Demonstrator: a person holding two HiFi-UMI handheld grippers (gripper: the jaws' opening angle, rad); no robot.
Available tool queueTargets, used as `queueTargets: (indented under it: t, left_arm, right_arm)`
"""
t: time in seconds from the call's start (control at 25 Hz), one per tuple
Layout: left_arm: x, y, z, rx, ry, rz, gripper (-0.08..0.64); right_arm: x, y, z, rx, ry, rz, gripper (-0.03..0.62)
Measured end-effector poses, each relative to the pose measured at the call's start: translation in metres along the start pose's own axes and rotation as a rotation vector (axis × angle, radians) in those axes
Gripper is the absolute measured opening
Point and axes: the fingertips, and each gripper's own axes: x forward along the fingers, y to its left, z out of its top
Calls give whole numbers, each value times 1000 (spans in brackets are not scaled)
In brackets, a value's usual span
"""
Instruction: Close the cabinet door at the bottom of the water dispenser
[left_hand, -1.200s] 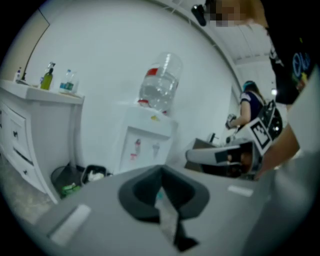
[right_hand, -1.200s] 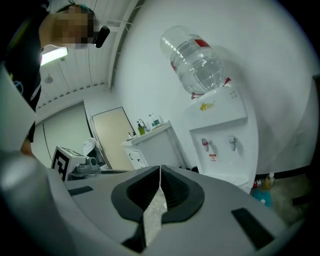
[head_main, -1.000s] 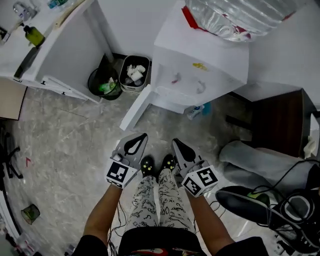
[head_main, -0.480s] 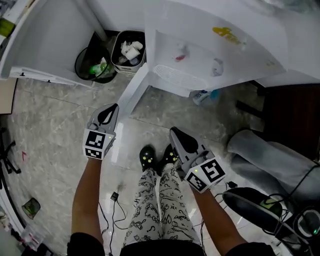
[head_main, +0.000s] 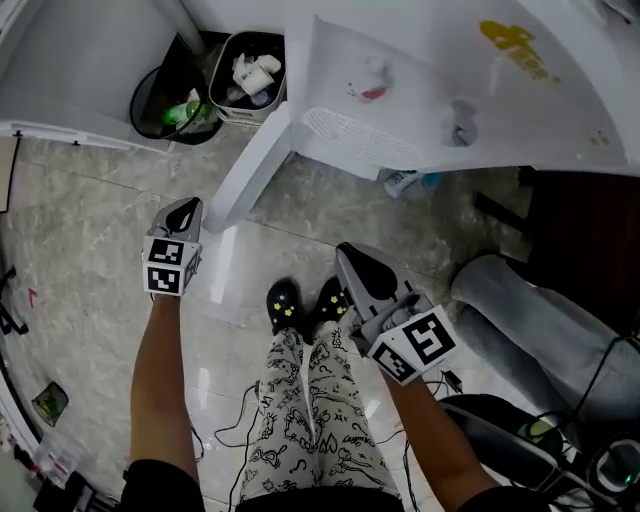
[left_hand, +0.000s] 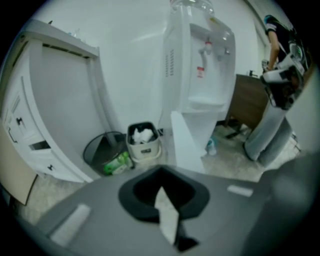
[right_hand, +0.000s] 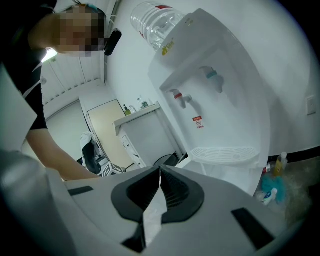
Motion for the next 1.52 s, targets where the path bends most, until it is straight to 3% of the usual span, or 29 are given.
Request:
queueTargets:
  t: [0.4,0.6,1.04,1.52]
  left_arm:
    - [7,-43,0,21,4,-128,-5]
    - [15,-89,27,-41,-91,-167,-5]
    - [48,-200,67,-41,-165,-367,0]
    - [107,-266,135,228,-174,-513,2]
  right_arm:
    - [3,-23,6,16,2,-45,17]
    - [-1,-31,12,-30,-5,-56,17]
    - [-23,-57,11,50,-74,-133,17]
    - [-60,-92,22,89,-111,-216,17]
